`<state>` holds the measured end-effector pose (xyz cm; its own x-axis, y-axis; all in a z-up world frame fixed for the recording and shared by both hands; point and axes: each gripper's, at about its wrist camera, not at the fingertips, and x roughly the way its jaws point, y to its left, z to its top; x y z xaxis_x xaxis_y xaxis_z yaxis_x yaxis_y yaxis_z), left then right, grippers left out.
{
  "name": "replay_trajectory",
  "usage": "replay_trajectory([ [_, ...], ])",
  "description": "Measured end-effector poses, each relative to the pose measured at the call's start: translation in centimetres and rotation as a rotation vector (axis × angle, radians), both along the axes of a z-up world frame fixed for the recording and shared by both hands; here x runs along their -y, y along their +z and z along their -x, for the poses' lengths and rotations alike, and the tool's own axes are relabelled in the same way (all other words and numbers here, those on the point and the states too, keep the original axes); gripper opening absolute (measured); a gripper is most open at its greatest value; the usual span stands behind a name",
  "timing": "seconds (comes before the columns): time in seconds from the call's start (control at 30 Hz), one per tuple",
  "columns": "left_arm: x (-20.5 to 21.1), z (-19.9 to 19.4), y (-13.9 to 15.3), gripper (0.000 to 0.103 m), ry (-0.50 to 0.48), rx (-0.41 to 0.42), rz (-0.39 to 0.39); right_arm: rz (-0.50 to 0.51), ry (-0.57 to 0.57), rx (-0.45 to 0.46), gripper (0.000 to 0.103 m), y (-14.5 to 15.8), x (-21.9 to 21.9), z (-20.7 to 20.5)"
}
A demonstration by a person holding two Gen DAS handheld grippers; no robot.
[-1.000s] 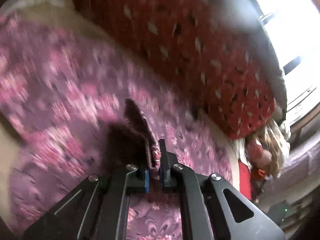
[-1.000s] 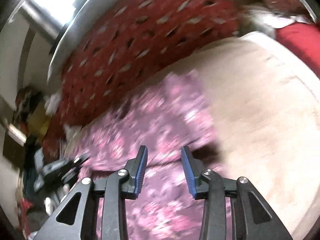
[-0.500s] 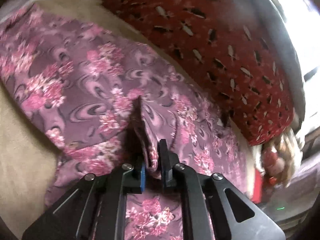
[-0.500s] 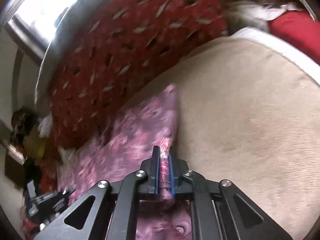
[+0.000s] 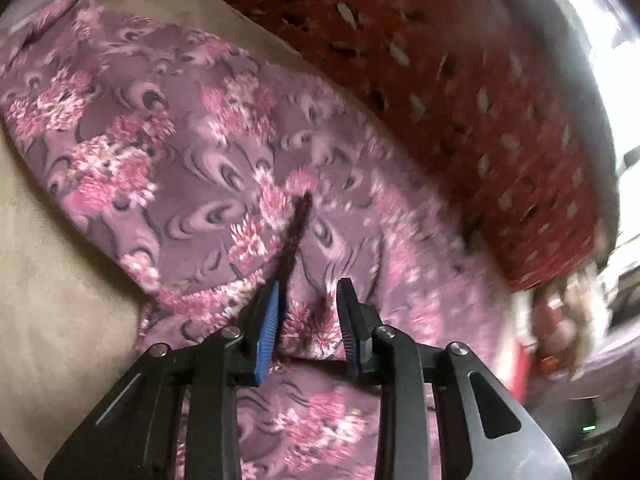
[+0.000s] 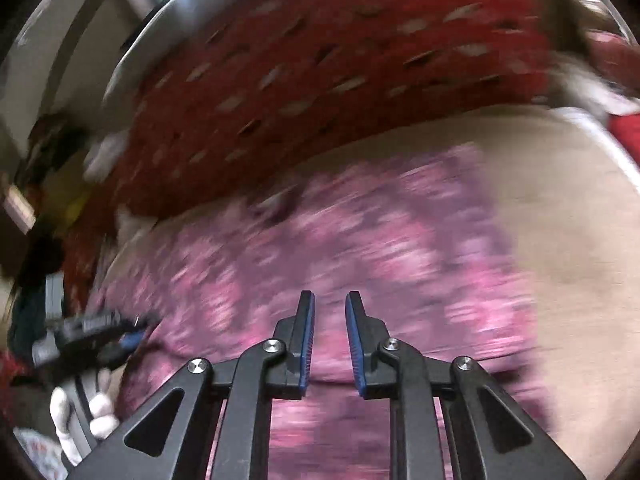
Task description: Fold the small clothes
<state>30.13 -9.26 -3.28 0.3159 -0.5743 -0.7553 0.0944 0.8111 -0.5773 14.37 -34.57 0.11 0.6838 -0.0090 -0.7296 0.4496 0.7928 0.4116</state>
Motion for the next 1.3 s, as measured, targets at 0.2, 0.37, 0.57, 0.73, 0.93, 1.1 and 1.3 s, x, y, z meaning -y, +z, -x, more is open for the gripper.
replay_trajectory([
  [0.2, -5.3, -0.7, 1.8, 0.026, 0.121, 0.032, 0.07, -0.061, 0.217, 0.017, 0.019, -0.9, -8.5, -6.8],
  [0.37, -8.8, -1.1, 1.8, 0.039, 0.213, 0.007, 0.083, -0.092, 0.319, 0.01, 0.022, -3.2, -13.2, -11.5],
  [0.57, -17.2, -4.3, 2.1, 0.053, 0.337, 0.002, 0.032, 0.036, 0.313, 0.065, 0.025, -5.3, -15.5, -11.2],
  [0.73, -25.7, -8.3, 2.7, 0.054, 0.456, -0.032, -0.069, -0.013, 0.309, 0.096, 0.025, -5.6, -14.4, -10.9],
  [0.93, -31.1, -12.4, -0.7, 0.065, 0.482, -0.195, 0.033, -0.041, 0.308, 0.11, 0.025, -6.0, -14.2, -11.5],
  [1.1, -30.1, -13.3, -1.8, 0.058, 0.452, -0.209, 0.142, -0.063, 0.307, 0.12, 0.025, -6.1, -14.0, -11.4],
  [1.3, -27.7, -13.7, -1.9, 0.005, 0.4, -0.252, 0.156, -0.088, 0.306, 0.133, 0.025, -6.2, -13.6, -11.3],
])
